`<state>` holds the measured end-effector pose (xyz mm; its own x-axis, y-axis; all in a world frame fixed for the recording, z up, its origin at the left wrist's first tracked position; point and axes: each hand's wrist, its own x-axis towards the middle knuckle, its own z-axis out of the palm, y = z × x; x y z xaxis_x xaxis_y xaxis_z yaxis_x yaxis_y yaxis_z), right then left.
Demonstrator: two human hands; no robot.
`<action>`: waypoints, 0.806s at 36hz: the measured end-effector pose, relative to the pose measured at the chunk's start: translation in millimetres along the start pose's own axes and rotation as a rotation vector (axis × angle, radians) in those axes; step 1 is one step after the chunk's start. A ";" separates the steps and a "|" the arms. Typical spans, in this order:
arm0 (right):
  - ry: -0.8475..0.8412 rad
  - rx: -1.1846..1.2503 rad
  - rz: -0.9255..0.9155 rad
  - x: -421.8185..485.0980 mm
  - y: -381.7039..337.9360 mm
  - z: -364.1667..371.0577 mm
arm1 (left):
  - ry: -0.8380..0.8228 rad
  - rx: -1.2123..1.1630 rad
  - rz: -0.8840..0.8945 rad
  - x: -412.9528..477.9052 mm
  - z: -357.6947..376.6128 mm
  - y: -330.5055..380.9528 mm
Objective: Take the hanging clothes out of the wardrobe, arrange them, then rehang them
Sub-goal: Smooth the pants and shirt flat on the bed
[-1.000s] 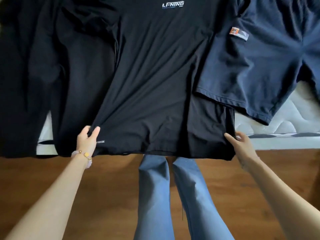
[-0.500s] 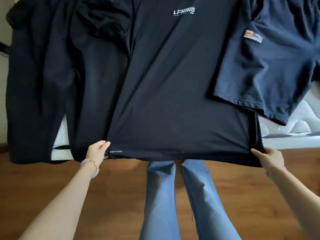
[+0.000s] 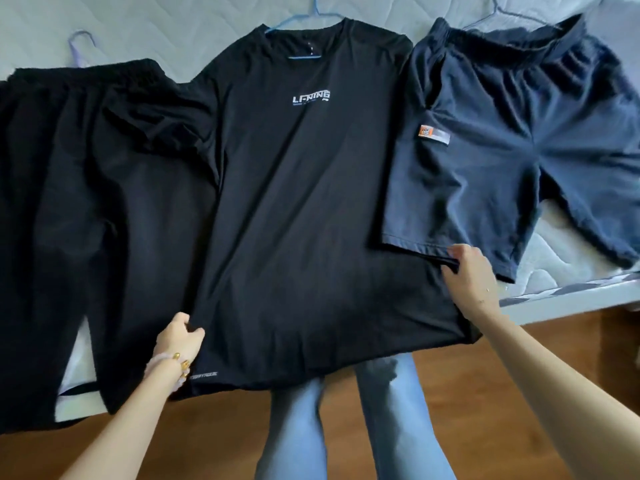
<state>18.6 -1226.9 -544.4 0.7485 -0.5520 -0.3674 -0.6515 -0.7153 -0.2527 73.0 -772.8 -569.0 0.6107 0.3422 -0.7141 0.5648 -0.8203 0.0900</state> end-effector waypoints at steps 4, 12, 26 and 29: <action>-0.056 0.074 -0.073 37.6 -33.4 0.2 | 0.092 -0.073 -0.005 8.0 -0.1 31.7; -0.199 0.204 -0.050 83.7 -34.8 -1.5 | 0.341 -0.161 -0.142 -3.5 -1.8 78.2; -0.527 0.245 0.137 29.9 26.3 -98.9 | -0.062 -0.421 0.072 -159.9 0.2 116.1; -0.552 0.294 0.138 11.5 29.1 -117.7 | -0.088 -0.467 0.073 -193.0 0.6 115.9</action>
<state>22.8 -1304.5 -450.6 0.5325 -0.2729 -0.8012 -0.8030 -0.4622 -0.3762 20.3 -934.2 -421.2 0.6199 0.2347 -0.7488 0.7235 -0.5403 0.4297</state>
